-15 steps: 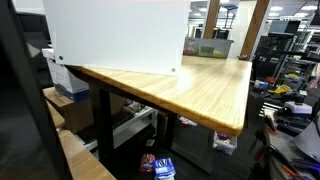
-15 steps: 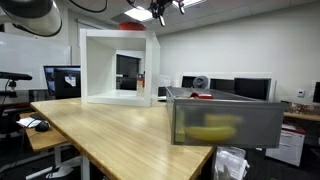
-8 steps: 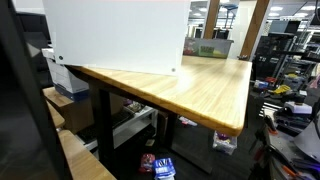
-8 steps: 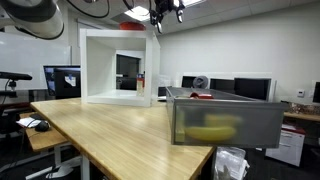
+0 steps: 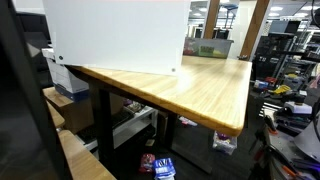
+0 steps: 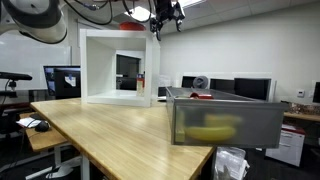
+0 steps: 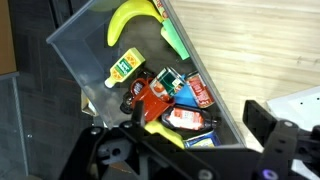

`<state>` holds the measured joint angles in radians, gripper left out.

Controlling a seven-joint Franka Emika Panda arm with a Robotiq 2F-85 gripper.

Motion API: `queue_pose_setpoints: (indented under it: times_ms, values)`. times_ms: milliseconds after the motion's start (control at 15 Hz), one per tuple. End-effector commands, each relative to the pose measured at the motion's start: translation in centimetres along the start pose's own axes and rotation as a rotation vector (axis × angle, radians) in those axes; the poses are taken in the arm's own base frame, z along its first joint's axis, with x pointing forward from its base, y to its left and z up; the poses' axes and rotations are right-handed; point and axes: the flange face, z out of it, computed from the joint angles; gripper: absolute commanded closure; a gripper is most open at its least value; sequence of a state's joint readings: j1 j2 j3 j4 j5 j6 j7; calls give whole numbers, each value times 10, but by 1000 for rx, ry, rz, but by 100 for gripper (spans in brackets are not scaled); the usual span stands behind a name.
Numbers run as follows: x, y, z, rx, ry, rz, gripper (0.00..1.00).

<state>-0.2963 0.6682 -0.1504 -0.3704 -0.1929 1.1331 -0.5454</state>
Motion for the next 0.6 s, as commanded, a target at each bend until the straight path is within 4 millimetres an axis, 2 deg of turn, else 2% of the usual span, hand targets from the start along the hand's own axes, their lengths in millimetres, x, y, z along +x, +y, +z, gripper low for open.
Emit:
queue_pose_setpoints:
  times_ms: [0, 533]
  values:
    - [4, -3, 11, -21, -59, -33, 0]
    - [17, -4, 49, 3, -144, -4, 0]
